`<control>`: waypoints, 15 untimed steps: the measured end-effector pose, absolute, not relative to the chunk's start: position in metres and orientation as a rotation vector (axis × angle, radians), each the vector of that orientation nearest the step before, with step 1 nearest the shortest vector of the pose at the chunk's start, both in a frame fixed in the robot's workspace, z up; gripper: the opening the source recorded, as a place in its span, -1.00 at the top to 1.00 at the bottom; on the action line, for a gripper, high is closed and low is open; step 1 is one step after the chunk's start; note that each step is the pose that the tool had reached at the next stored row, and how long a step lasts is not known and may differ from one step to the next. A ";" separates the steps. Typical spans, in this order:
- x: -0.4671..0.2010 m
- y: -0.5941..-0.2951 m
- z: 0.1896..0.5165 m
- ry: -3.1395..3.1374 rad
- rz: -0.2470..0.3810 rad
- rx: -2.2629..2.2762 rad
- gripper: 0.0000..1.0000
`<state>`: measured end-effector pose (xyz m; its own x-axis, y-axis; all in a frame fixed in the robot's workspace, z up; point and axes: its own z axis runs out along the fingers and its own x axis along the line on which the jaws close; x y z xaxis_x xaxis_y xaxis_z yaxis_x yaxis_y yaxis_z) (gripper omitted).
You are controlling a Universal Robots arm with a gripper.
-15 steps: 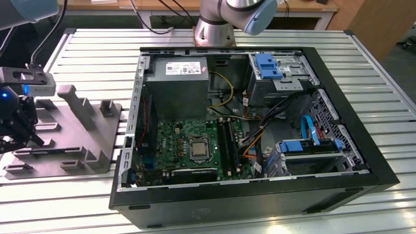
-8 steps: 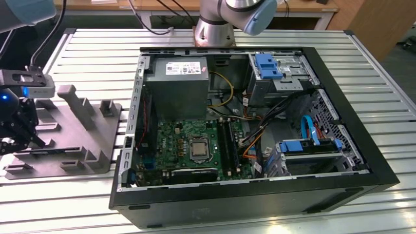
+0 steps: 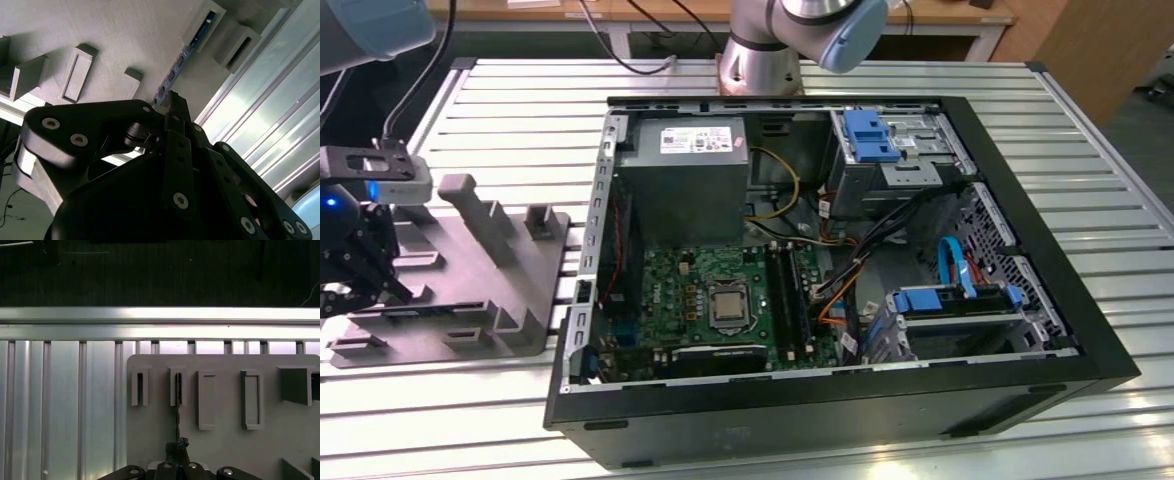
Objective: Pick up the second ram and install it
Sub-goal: 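Pick up the second ram and move it above second insertion slot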
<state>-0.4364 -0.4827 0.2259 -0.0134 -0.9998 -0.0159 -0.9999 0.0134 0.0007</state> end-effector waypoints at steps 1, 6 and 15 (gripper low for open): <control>-0.437 -0.483 0.225 2.228 0.018 -2.199 0.79; -0.437 -0.483 0.225 2.229 0.018 -2.199 0.79; -0.437 -0.483 0.225 2.229 0.018 -2.199 0.41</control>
<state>-0.4366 -0.4825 0.2246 -0.0134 -0.9998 -0.0159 -0.9999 0.0134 0.0006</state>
